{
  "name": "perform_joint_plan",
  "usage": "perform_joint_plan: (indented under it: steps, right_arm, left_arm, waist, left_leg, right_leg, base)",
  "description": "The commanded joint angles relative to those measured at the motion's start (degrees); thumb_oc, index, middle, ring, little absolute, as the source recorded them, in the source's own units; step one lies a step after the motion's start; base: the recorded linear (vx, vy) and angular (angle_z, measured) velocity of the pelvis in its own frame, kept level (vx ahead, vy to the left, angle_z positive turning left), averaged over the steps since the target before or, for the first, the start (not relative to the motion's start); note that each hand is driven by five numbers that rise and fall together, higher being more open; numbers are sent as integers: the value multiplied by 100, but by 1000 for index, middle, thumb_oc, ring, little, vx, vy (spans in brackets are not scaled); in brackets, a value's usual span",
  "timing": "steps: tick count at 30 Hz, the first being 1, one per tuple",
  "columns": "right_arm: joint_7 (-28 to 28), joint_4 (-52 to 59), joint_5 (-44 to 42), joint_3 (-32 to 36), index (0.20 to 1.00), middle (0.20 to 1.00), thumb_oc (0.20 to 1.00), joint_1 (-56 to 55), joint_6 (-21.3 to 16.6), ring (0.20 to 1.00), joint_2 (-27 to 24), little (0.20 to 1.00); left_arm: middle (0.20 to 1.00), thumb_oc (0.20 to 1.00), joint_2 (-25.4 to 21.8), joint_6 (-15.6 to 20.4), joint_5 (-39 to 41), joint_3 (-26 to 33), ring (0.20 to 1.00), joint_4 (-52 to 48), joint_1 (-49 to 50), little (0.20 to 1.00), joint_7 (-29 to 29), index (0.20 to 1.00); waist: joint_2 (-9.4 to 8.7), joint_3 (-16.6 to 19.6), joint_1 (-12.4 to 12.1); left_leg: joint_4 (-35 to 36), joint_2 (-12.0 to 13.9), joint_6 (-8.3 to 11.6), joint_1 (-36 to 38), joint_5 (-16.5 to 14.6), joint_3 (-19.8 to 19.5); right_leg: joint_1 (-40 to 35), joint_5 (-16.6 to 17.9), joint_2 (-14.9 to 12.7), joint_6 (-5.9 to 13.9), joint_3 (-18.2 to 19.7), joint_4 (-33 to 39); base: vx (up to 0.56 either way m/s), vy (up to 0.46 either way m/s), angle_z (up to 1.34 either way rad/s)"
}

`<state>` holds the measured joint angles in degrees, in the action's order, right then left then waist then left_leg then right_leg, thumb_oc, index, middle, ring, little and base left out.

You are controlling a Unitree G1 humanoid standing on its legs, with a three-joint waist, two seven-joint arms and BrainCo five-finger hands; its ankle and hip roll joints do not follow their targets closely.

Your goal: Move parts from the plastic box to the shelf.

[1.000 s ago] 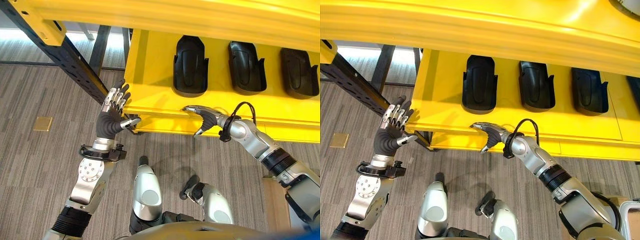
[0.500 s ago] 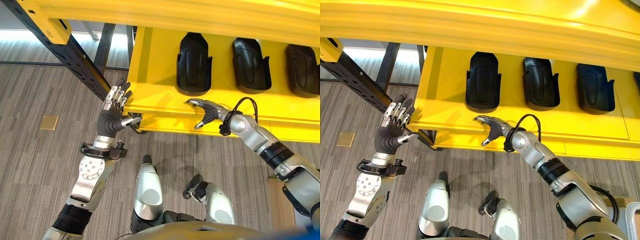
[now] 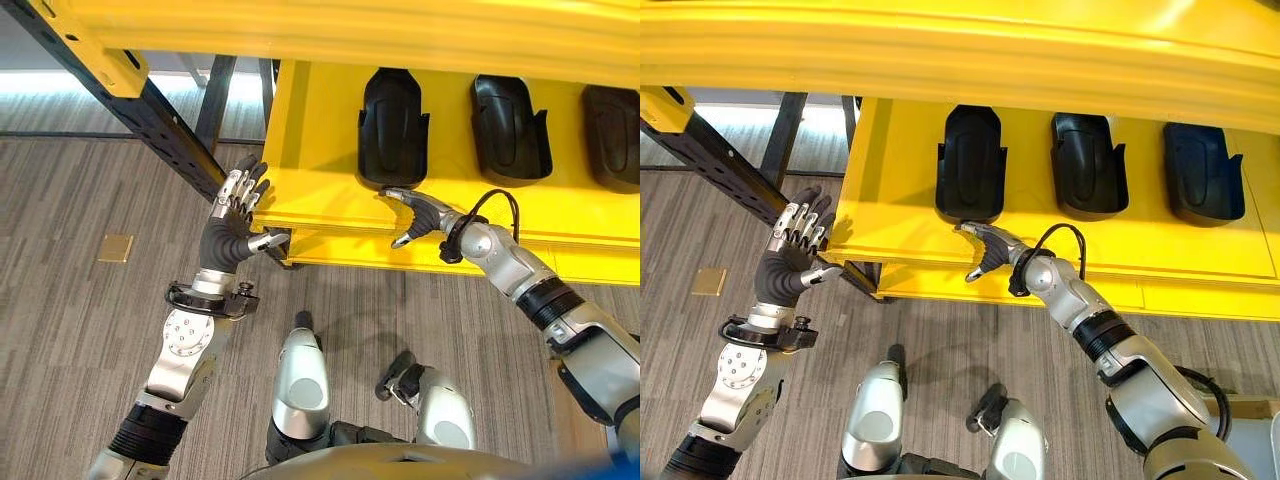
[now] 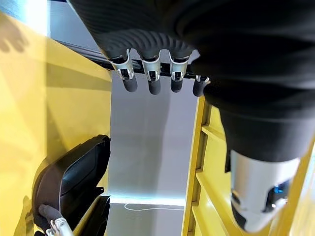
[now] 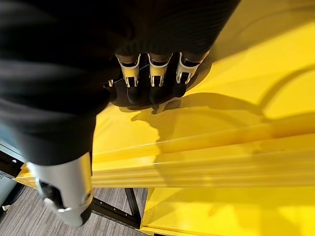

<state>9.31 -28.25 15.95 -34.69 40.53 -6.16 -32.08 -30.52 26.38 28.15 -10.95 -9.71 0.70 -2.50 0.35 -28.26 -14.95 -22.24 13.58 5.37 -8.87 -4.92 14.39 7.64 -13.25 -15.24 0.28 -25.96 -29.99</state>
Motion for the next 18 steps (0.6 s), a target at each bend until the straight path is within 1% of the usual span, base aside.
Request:
perform_joint_plan:
  steps: [1, 9, 18]
  right_arm:
    - [-185, -2, -79, 104, 1000, 1000, 1000, 352, -86, 1000, 173, 1000]
    - [-169, -99, -34, 103, 1000, 1000, 1000, 434, -32, 1000, 225, 1000]
    - [-326, -207, -63, 140, 1000, 1000, 1000, 503, -1, 1000, 194, 1000]
  left_arm:
    - [1000, 1000, -77, 241, 190, -122, 1000, -309, -56, 1000, 24, 1000]
    - [1000, 1000, -56, 250, 188, -157, 1000, -297, -83, 1000, -27, 1000]
    - [1000, 1000, -51, 271, 172, -208, 1000, -269, -134, 1000, -48, 1000]
  waist:
    - [-2, 126, -87]
    - [41, 111, -86]
    - [57, 98, -72]
  left_leg:
    - [-76, 25, -131, 43, 2, 344]
    - [-96, 23, -140, 43, -11, 349]
    - [-105, 16, -152, 32, -22, 352]
  right_leg:
    - [-203, 63, -201, 321, -528, -435]
    - [-164, 26, -255, 319, -540, -532]
    - [-116, 31, -284, 323, -529, -567]
  base:
    - [0, 0, 0]
    - [2, 1, 0]
    - [0, 0, 0]
